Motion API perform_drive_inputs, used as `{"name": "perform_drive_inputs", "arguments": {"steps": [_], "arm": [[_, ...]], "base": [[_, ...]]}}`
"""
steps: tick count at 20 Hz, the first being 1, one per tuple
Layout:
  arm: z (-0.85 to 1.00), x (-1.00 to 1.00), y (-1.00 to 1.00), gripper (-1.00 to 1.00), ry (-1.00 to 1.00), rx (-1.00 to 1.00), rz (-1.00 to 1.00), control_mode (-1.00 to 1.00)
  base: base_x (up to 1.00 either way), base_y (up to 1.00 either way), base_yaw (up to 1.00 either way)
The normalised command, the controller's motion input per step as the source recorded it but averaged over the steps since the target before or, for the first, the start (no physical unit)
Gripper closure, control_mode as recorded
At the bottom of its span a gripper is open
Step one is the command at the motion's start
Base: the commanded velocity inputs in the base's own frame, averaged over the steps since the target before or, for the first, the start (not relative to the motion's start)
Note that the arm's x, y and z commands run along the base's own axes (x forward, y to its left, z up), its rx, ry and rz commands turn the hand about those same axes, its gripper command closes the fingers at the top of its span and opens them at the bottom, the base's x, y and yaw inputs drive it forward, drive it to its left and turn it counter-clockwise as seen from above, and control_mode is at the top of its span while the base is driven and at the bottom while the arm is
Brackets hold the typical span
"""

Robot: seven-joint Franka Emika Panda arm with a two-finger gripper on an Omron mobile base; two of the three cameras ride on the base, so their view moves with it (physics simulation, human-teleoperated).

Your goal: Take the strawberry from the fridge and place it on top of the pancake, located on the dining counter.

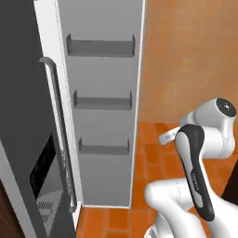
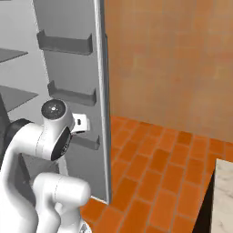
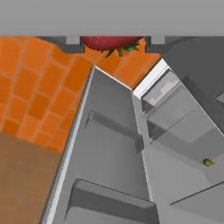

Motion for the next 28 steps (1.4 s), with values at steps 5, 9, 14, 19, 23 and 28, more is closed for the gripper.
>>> {"name": "perform_drive_inputs", "arguments": {"steps": [5,9,14,19,23,28], "arm": [[0.0,0.0,0.0,1.0,0.0,0.0,0.0,1.0],[0.0,0.0,0.0,1.0,0.0,0.0,0.0,1.0],[0.0,0.0,0.0,1.0,0.0,0.0,0.0,1.0],[0.0,0.0,0.0,1.0,0.0,0.0,0.0,1.0],[0.0,0.0,0.0,1.0,0.0,0.0,0.0,1.0],[0.0,0.0,0.0,1.0,0.0,0.0,0.0,1.0]], "base": [[-0.31,-0.12,-0.79],[0.59,-0.47,-0.59],[1.0,-0.43,-0.21],[1.0,-0.14,0.05],[1.0,0.13,0.09],[1.0,-0.06,-0.16]]}}
